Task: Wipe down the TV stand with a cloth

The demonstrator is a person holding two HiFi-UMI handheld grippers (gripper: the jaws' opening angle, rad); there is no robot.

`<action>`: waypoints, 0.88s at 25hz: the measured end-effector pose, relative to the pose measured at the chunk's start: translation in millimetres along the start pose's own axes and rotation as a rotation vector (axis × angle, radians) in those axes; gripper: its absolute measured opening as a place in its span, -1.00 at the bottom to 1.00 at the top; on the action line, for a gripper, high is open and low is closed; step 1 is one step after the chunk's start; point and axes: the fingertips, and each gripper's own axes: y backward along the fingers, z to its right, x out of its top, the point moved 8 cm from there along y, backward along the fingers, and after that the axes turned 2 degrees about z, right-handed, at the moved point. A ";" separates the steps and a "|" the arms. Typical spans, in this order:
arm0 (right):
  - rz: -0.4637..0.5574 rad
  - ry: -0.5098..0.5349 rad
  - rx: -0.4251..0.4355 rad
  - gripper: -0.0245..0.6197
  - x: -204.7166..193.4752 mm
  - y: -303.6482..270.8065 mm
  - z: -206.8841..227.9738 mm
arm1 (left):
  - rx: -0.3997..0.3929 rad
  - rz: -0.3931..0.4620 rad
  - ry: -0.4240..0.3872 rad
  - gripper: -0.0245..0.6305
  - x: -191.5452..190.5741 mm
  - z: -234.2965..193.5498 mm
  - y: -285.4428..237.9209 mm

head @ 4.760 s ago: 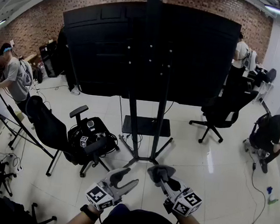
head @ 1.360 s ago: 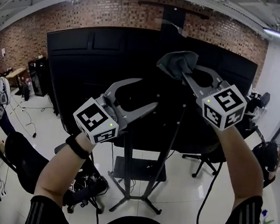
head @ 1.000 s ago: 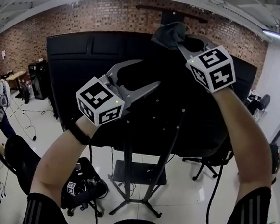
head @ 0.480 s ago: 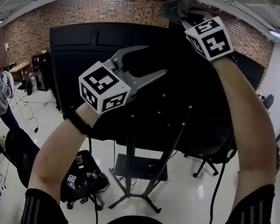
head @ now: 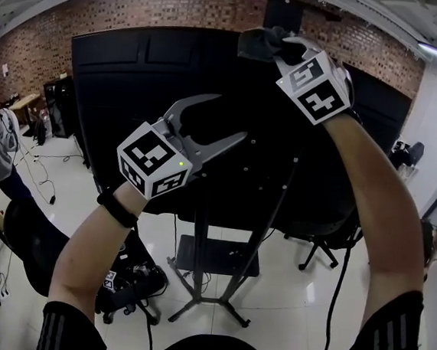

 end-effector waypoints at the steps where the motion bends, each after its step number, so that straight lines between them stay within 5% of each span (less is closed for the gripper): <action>1: -0.005 0.008 0.003 -0.84 -3.5 1.5 -5.5 | -0.002 -0.006 0.000 -0.02 -3.5 3.7 1.5; 8: -0.033 0.181 0.087 -0.84 -19.9 4.9 -58.7 | 0.026 -0.007 0.059 -0.01 -26.6 18.3 12.3; 22: -0.107 0.297 0.181 -0.84 -55.4 10.4 -142.0 | 0.048 -0.046 0.129 -0.01 -71.8 61.8 36.1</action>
